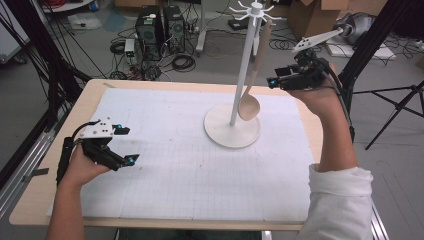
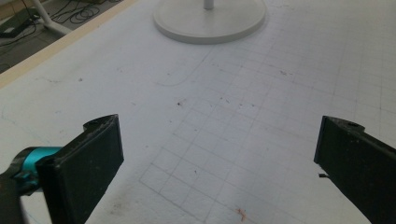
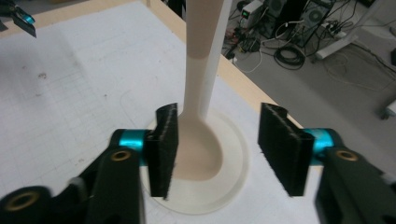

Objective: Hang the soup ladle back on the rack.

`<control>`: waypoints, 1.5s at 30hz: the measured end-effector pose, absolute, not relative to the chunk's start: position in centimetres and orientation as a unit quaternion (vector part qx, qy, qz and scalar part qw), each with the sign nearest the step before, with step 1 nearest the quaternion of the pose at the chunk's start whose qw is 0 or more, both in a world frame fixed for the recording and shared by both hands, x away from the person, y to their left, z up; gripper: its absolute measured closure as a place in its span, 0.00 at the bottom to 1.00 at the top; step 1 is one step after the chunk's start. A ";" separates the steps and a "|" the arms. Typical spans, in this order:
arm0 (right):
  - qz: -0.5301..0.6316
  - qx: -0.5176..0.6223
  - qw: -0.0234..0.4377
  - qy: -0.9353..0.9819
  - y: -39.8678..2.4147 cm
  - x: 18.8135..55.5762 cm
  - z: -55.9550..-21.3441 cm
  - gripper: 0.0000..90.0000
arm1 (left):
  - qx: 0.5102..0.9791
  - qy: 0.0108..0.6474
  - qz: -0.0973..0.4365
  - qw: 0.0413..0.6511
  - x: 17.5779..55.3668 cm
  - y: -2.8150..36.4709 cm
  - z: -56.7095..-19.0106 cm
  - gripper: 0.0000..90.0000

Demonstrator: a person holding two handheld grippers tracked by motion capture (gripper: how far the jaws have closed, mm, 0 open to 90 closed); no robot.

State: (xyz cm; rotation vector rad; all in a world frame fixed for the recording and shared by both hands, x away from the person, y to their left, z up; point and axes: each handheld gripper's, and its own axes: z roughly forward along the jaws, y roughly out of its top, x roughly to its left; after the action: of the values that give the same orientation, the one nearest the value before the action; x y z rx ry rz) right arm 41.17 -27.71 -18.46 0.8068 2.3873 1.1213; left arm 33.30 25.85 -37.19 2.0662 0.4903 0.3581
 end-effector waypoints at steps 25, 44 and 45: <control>0.488 0.255 0.165 0.819 -28.5 36.2 -25.1 0.20 | 0.844 0.201 0.143 0.476 33.3 25.8 -37.2 0.02; 0.501 0.258 0.137 0.815 -26.9 33.2 -33.6 0.13 | 0.847 0.198 0.148 0.470 33.3 25.7 -37.3 0.02; 0.506 0.257 0.133 0.813 -26.9 33.0 -34.0 0.13 | 0.847 0.197 0.148 0.470 33.3 25.7 -37.3 0.02</control>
State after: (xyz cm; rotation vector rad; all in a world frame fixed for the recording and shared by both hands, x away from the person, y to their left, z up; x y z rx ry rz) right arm 33.05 -26.91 -33.99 0.7446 2.3570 1.4663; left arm 33.26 25.66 -37.27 2.0764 0.4831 0.3632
